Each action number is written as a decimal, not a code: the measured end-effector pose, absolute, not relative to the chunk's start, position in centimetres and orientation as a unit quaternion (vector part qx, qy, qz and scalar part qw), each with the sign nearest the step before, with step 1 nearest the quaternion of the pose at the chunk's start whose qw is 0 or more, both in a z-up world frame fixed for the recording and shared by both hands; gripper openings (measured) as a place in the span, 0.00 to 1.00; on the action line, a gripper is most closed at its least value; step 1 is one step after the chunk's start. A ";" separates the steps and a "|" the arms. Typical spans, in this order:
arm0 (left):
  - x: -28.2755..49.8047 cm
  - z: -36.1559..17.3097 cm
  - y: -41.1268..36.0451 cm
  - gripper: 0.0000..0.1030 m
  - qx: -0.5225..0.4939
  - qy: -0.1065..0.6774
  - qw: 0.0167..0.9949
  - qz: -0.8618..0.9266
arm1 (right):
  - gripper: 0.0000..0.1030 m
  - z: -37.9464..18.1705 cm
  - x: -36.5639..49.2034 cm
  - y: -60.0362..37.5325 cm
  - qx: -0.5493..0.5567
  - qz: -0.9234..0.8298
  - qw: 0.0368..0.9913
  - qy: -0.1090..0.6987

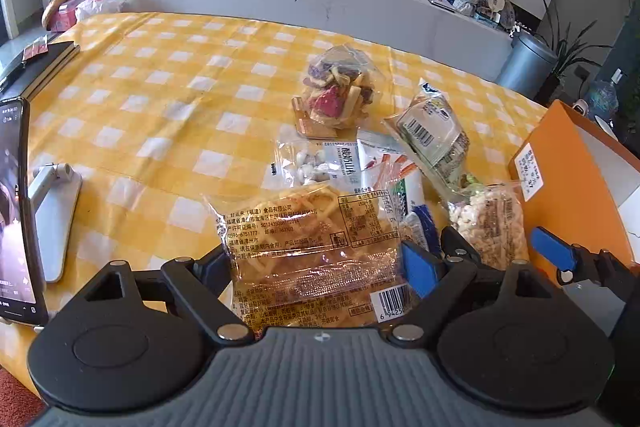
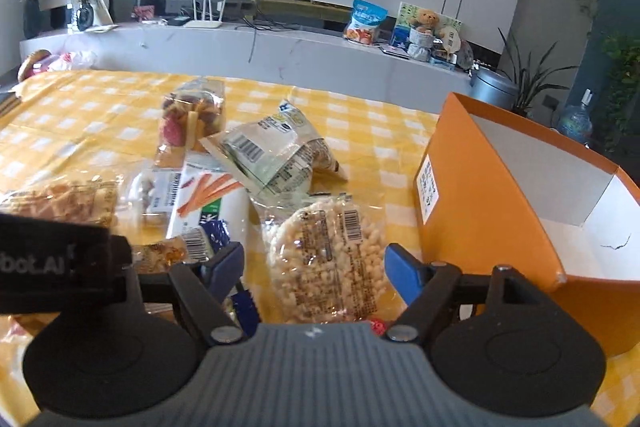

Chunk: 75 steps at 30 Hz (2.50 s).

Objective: Organize snacks
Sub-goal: 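Grasp the waffle bag with the left gripper while the right gripper grasps the clear bag of white puffs, then carry both bags into the orange box and open both grippers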

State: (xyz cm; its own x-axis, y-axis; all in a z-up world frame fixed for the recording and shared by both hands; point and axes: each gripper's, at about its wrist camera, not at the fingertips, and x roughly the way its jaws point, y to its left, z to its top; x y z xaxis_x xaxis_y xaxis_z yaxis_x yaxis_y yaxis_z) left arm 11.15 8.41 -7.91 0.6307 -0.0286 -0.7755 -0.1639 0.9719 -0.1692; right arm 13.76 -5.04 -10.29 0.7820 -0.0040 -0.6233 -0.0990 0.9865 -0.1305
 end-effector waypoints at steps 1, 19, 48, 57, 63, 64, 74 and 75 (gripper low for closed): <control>11.3 -8.0 8.5 0.96 -0.112 0.429 0.896 0.039 | 0.78 -10.6 14.2 -5.0 -0.079 0.025 0.939 0.333; 11.0 -7.2 8.3 0.96 -0.110 0.418 0.901 0.042 | 0.54 -11.8 15.1 -5.2 -0.108 0.019 0.938 0.329; 9.1 3.6 -2.4 0.96 -0.008 0.310 0.947 -0.086 | 0.19 3.6 7.0 -20.7 0.075 0.087 0.975 0.190; 14.8 3.3 -10.6 0.96 0.013 0.349 0.909 -0.229 | 0.19 2.7 9.2 -29.5 0.113 0.023 0.964 0.240; 18.9 0.0 -15.4 0.96 0.073 0.406 0.859 -0.303 | 0.19 -0.6 12.1 -34.1 0.177 0.015 0.931 0.318; 19.5 -0.6 -15.9 0.96 0.081 0.415 0.853 -0.306 | 0.19 -1.1 12.4 -34.5 0.180 0.015 0.927 0.328; 22.2 -4.6 -17.7 0.96 0.152 0.454 0.811 -0.337 | 0.19 -4.2 15.4 -35.7 0.210 0.035 0.892 0.399; 22.2 -4.7 -17.8 0.96 0.162 0.456 0.806 -0.340 | 0.19 -4.5 15.8 -35.7 0.208 0.035 0.890 0.405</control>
State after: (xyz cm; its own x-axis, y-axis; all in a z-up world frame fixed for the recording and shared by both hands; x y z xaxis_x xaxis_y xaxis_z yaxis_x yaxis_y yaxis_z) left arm 22.20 -17.80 -4.70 0.3520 -0.4009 -0.8458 0.6966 0.7158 -0.0494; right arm 15.78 -35.73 -4.45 0.6700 0.2304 -0.7057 0.1064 0.9110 0.3984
